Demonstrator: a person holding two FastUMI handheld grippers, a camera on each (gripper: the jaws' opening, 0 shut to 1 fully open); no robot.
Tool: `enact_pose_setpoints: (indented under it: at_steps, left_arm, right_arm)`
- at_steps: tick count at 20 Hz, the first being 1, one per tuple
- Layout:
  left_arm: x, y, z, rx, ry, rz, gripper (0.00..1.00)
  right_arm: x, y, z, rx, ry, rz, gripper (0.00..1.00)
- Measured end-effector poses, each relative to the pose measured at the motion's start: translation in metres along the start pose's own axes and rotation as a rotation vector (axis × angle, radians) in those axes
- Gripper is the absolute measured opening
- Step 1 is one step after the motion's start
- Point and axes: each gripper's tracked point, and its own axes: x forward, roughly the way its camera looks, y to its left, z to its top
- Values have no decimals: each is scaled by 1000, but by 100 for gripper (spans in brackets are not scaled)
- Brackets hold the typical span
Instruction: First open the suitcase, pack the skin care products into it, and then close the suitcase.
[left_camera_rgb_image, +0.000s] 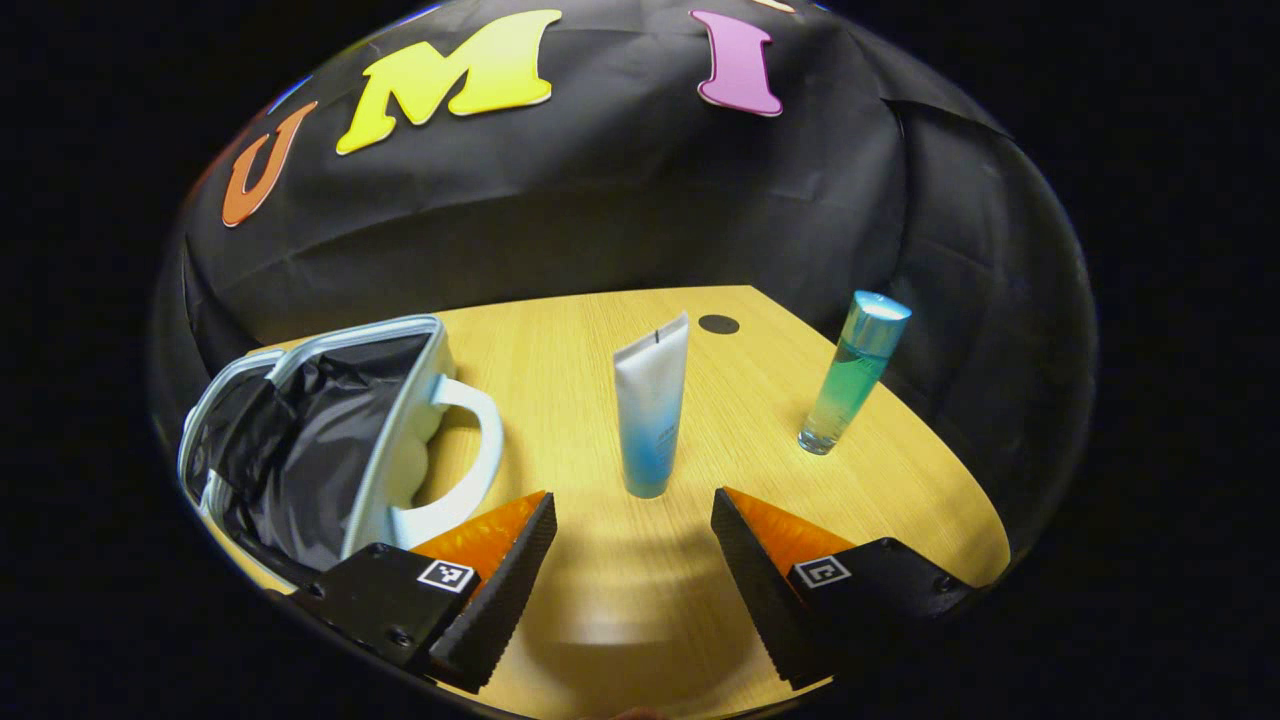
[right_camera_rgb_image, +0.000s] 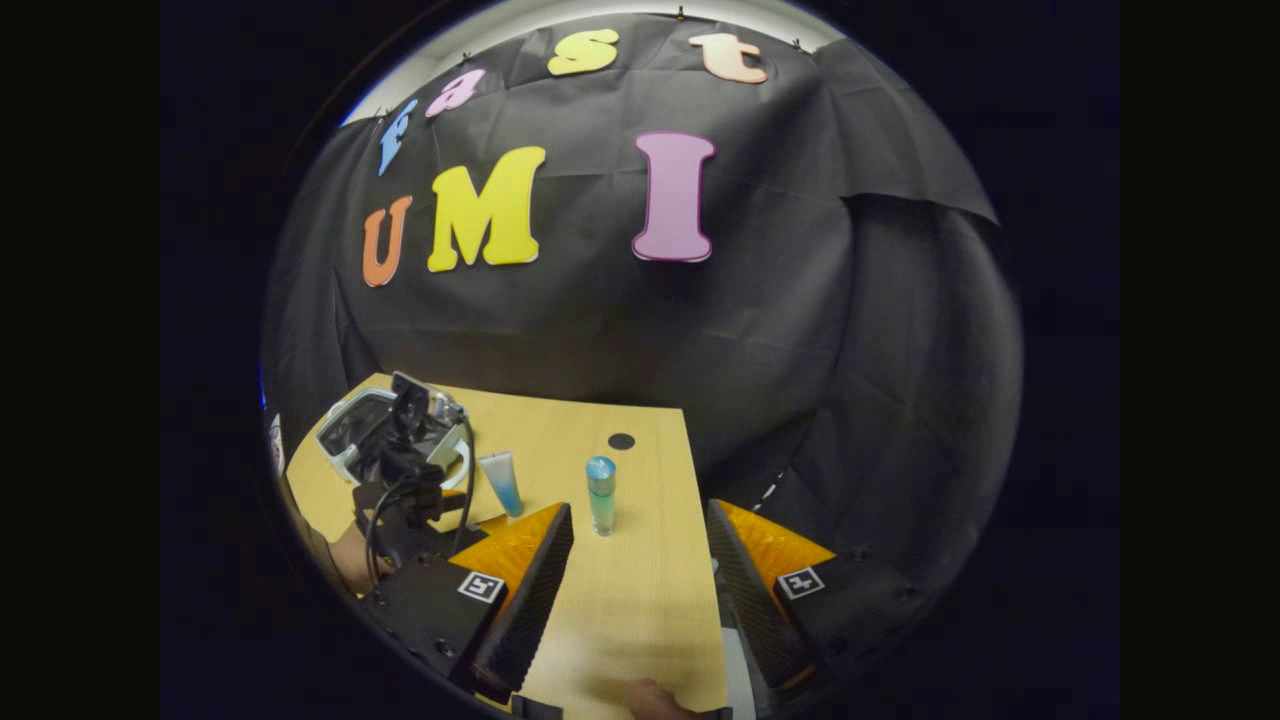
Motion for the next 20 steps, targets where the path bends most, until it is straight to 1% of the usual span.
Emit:
enact_pose_setpoints:
  at_steps: [2, 3, 5, 7, 8, 9, 10, 11, 12, 13, 15, 16, 19, 20]
  left_arm:
    - [21, 1, 7, 1, -13, 19, 99]
    - [28, -1, 9, -1, -15, 16, 99]
    - [41, 0, 12, 0, -17, 26, 99]
    - [54, -1, 12, -7, -13, 34, 94]
    - [57, -2, 13, -8, -14, 35, 86]
    - [60, -2, 12, -5, -13, 32, 83]
    - [62, 0, 10, 6, -4, 41, 74]
    - [62, -1, 8, 11, 1, 39, 70]
    - [65, -2, 8, 8, 2, 33, 55]
    - [65, -3, 9, 5, -3, 27, 58]
    - [66, -5, 9, 2, 1, 10, 53]
    - [65, -6, 8, 1, 6, 2, 45]
    - [49, -8, 18, -7, -10, -19, 44]
    - [39, -7, 25, -9, -20, -23, 43]
  right_arm:
    - [4, 0, -6, 38, 27, 18, 80]
    - [6, 0, -8, 53, 36, 22, 80]
    - [12, 0, -13, 52, 48, 25, 80]
    - [16, -3, -20, 38, 58, 22, 80]
    - [18, -6, -23, 36, 63, 18, 80]
    - [21, -7, -25, 36, 68, 16, 80]
    - [24, -7, -26, 35, 68, 16, 80]
    - [27, -6, -27, 30, 69, 17, 80]
    - [31, -5, -28, 25, 69, 23, 80]
    - [35, -4, -29, 19, 71, 30, 80]
    - [46, -2, -29, 12, 72, 34, 80]
    - [52, -2, -29, 9, 72, 36, 80]
    - [70, 6, -29, 10, 81, 60, 80]
    - [76, 14, -31, 11, 89, 85, 80]
